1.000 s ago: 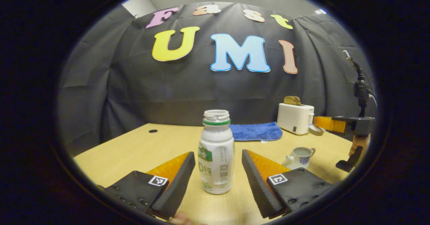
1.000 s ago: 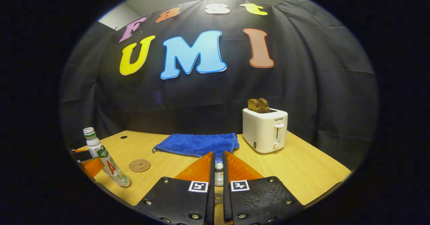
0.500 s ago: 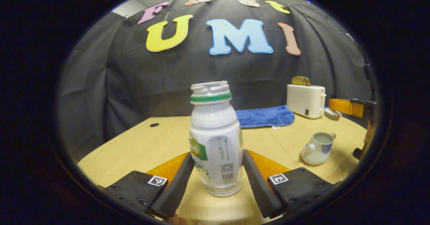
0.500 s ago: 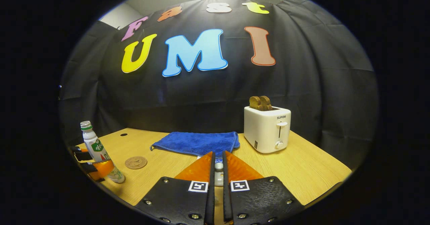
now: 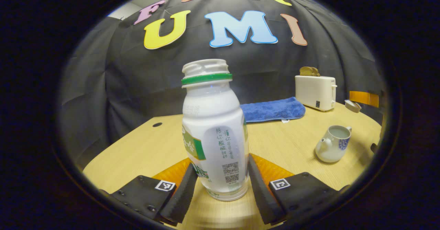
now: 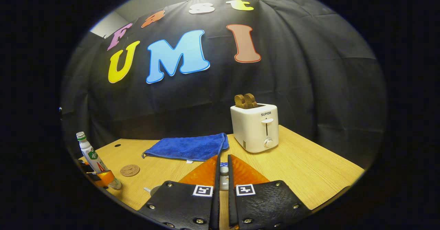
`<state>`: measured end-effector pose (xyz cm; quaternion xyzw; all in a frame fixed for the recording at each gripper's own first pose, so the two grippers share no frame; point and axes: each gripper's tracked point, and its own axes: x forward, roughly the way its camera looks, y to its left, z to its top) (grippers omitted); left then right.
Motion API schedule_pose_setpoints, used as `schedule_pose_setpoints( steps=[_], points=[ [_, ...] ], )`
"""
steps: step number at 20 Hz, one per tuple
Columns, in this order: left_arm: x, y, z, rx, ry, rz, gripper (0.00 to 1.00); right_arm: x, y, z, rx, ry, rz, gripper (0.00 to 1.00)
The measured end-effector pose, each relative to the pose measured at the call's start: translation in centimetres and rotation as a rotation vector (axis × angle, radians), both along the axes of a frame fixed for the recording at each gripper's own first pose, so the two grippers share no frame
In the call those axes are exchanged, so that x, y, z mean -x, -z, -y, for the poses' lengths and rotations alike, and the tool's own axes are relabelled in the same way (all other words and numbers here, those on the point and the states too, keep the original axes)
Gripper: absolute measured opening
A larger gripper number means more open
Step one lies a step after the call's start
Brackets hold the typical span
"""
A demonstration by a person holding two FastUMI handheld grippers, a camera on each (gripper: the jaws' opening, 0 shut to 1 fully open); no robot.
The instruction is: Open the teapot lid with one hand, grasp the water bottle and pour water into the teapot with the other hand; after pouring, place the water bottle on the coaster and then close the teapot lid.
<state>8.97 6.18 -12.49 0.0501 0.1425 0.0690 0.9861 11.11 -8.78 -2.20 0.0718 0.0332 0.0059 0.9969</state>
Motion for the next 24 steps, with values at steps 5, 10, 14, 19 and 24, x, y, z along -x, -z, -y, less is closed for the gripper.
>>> schedule_pose_setpoints(
  steps=[5,10,14,19,24],
  points=[
    [-0.2,0.0,0.6,-0.019,0.011,-0.009,0.82,-0.4,0.6,1.1,-0.037,0.017,-0.014,0.1],
    [-0.2,-1.4,1.3,-0.204,0.025,-0.014,0.84,-0.4,0.9,1.9,-0.064,0.026,-0.021,0.1],
    [0.0,-4.2,2.3,-0.469,0.041,0.024,0.87,-0.5,1.0,2.5,-0.091,0.033,-0.026,0.1],
    [-0.3,-5.1,4.6,-0.718,0.091,0.041,0.87,-0.6,0.9,3.1,-0.11,0.04,-0.021,0.1],
    [-1.1,-6.3,5.8,-0.961,0.112,0.034,0.87,-0.6,1.1,3.8,-0.144,0.048,-0.03,0.1]
  ],
)
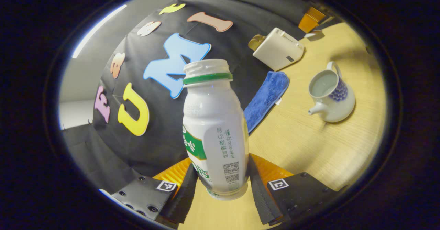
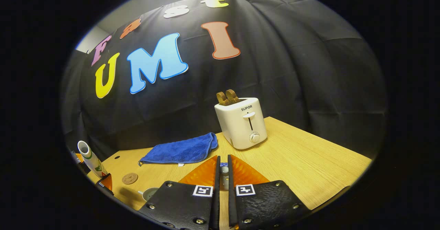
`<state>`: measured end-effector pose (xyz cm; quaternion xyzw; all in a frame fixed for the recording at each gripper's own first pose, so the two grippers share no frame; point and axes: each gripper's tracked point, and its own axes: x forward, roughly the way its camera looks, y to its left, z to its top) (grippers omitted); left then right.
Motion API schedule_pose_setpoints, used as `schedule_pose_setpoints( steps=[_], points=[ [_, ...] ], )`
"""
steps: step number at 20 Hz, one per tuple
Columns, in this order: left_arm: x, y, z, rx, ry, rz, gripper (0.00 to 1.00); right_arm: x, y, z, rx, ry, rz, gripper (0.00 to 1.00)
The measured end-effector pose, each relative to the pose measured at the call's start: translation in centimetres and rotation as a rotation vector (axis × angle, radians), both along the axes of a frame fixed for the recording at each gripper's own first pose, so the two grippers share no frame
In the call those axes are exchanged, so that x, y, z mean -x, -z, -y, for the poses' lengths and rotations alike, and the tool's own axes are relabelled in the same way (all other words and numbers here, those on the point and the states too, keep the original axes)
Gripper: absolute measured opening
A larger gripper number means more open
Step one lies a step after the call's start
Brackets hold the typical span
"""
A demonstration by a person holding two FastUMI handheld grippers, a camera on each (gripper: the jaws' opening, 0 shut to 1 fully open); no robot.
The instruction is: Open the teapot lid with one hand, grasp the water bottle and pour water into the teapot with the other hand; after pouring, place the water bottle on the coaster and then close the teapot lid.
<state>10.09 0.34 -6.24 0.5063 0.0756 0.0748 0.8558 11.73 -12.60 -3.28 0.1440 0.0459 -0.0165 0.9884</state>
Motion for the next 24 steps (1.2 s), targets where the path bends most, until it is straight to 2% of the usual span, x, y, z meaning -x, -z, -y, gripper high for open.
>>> schedule_pose_setpoints(
  steps=[2,9,12,13,14,15,20,21,22,24],
  points=[
    [-0.5,-0.4,0.3,-0.105,0.003,0.005,0.87,0.1,0.0,0.2,-0.005,0.002,0.002,0.1],
    [-1.7,-0.9,1.6,-0.352,0.033,-0.005,0.87,0.0,0.0,0.3,-0.008,-0.001,0.005,0.1],
    [-2.2,-0.6,2.3,-0.417,0.041,-0.015,0.87,0.0,0.0,0.4,-0.017,0.0,0.003,0.1],
    [-2.0,-0.5,2.4,-0.441,0.042,-0.017,0.82,0.0,0.0,0.5,-0.02,0.0,0.002,0.1],
    [-1.9,-0.6,2.6,-0.465,0.042,-0.017,0.82,0.0,0.0,0.5,-0.023,0.0,0.001,0.1],
    [-1.9,-0.5,2.7,-0.488,0.041,-0.018,0.87,0.0,0.0,0.5,-0.026,0.001,0.001,0.1],
    [-1.5,-0.1,3.4,-0.584,0.053,-0.009,0.87,-0.1,0.2,0.6,-0.035,-0.001,-0.003,0.1],
    [-1.5,0.0,3.5,-0.596,0.058,-0.009,0.76,-0.1,0.3,0.6,-0.038,-0.002,-0.004,0.1],
    [-1.4,0.0,3.7,-0.606,0.061,-0.008,0.87,-0.1,0.2,0.7,-0.04,-0.003,-0.004,0.1],
    [-1.5,0.1,3.9,-0.627,0.066,-0.006,0.87,-0.1,0.2,0.7,-0.044,-0.004,-0.002,0.1]
  ],
)
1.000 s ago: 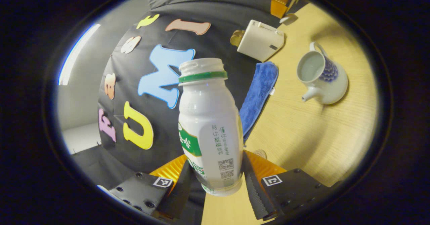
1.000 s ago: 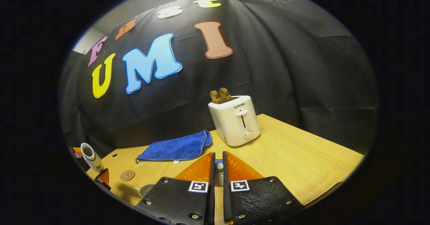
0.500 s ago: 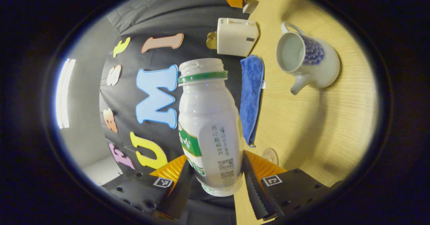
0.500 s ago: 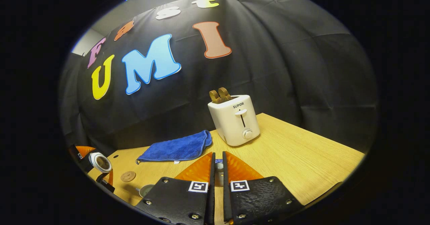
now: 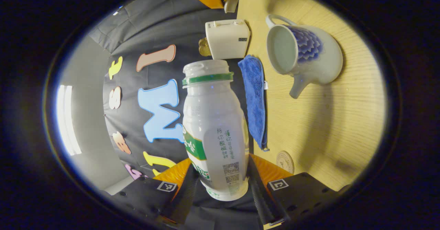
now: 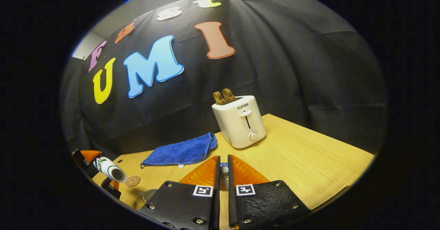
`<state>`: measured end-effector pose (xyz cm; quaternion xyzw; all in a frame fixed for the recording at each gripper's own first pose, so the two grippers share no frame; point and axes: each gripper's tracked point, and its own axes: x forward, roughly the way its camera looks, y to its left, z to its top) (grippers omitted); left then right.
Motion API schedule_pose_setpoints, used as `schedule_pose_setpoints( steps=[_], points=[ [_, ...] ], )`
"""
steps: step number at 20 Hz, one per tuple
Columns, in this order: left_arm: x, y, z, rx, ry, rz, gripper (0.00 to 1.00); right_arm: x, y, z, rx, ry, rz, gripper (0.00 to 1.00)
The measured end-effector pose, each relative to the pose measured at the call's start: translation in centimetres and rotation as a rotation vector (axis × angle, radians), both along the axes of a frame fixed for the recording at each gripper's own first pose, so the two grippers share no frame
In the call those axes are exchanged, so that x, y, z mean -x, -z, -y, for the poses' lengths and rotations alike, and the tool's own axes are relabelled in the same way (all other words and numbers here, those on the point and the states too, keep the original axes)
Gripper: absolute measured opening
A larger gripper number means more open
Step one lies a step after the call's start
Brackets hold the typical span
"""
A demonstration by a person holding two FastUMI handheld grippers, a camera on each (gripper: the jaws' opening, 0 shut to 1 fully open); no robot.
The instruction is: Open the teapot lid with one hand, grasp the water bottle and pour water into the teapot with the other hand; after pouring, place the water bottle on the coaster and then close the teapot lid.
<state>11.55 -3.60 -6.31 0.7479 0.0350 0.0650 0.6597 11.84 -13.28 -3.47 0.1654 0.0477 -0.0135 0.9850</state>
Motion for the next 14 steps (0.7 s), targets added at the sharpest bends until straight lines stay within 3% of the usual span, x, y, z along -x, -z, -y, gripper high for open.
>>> schedule_pose_setpoints(
  steps=[2,3,8,9,14],
  points=[
    [-0.2,-0.3,0.0,-0.014,0.005,0.001,0.87,0.0,0.0,0.0,-0.004,-0.002,0.001,0.1],
    [-0.4,-0.5,0.2,-0.021,0.007,0.001,0.81,0.0,0.1,0.0,-0.005,-0.003,0.001,0.1],
    [-0.7,-0.9,0.3,-0.061,0.016,0.001,0.81,-0.1,0.1,-0.1,-0.01,-0.01,-0.001,0.1],
    [-0.7,-0.8,0.3,-0.067,0.018,0.001,0.85,0.0,0.1,-0.1,-0.012,-0.012,-0.002,0.1],
    [-1.0,-1.0,0.5,-0.084,0.022,0.006,0.81,-0.1,0.2,-0.1,-0.014,-0.013,-0.002,0.1]
  ],
)
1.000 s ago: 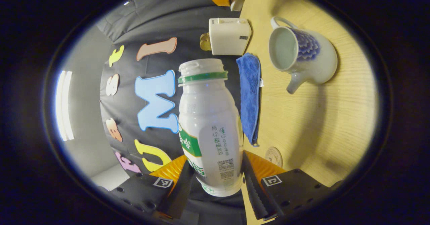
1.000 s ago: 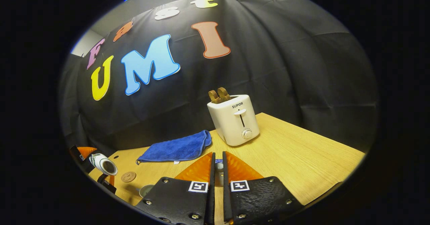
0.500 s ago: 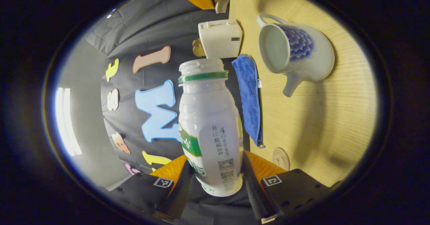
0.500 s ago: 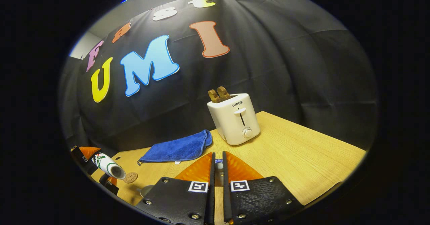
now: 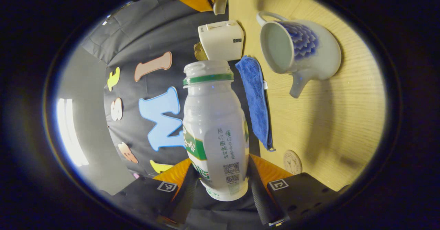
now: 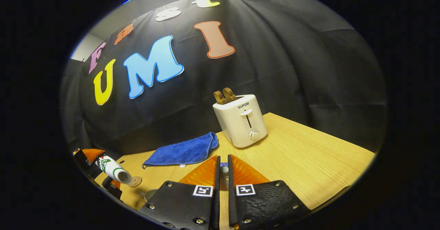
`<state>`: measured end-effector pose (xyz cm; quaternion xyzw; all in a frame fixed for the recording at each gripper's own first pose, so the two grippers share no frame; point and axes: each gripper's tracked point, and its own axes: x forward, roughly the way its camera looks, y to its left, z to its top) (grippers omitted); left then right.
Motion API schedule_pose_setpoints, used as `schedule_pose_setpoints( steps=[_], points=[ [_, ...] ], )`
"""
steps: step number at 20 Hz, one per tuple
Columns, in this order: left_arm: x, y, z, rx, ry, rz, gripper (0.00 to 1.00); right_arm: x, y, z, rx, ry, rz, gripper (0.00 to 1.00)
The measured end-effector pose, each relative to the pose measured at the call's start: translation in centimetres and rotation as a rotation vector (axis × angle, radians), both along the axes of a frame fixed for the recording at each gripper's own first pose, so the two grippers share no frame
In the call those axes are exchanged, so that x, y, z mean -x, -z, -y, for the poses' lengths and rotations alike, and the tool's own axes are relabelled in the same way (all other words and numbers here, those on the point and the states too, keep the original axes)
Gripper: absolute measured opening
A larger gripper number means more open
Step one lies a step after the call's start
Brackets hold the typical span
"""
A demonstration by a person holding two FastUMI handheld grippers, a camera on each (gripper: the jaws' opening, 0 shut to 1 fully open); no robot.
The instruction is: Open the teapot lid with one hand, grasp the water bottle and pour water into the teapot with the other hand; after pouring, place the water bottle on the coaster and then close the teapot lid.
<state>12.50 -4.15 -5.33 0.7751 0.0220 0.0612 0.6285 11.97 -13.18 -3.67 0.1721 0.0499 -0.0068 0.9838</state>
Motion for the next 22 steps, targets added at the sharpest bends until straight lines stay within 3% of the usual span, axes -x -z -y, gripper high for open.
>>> schedule_pose_setpoints(
  steps=[12,13,14,16,17,18,21,22],
  points=[
    [-0.3,-0.8,0.3,-0.043,0.007,0.017,0.82,-0.1,0.3,-0.2,0.007,-0.008,-0.006,0.1],
    [-0.2,-0.9,0.3,-0.047,0.009,0.019,0.76,-0.1,0.3,-0.2,0.008,-0.009,-0.005,0.1],
    [-0.3,-1.0,0.3,-0.051,0.009,0.02,0.87,-0.1,0.2,-0.2,0.008,-0.01,-0.005,0.1],
    [-0.3,-1.1,0.3,-0.059,0.009,0.022,0.87,-0.1,0.2,-0.2,0.005,-0.011,-0.005,0.1],
    [-0.2,-1.1,0.3,-0.063,0.008,0.021,0.81,-0.1,0.2,-0.3,0.004,-0.012,-0.005,0.1],
    [-0.2,-1.1,0.3,-0.068,0.009,0.022,0.87,-0.1,0.3,-0.3,0.002,-0.012,-0.006,0.1],
    [-0.5,-1.3,0.3,-0.079,0.005,0.024,0.87,-0.1,0.3,-0.3,0.0,-0.013,-0.005,0.1],
    [-0.4,-1.3,0.3,-0.081,0.005,0.024,0.81,-0.1,0.3,-0.2,-0.001,-0.013,-0.006,0.1]
  ],
)
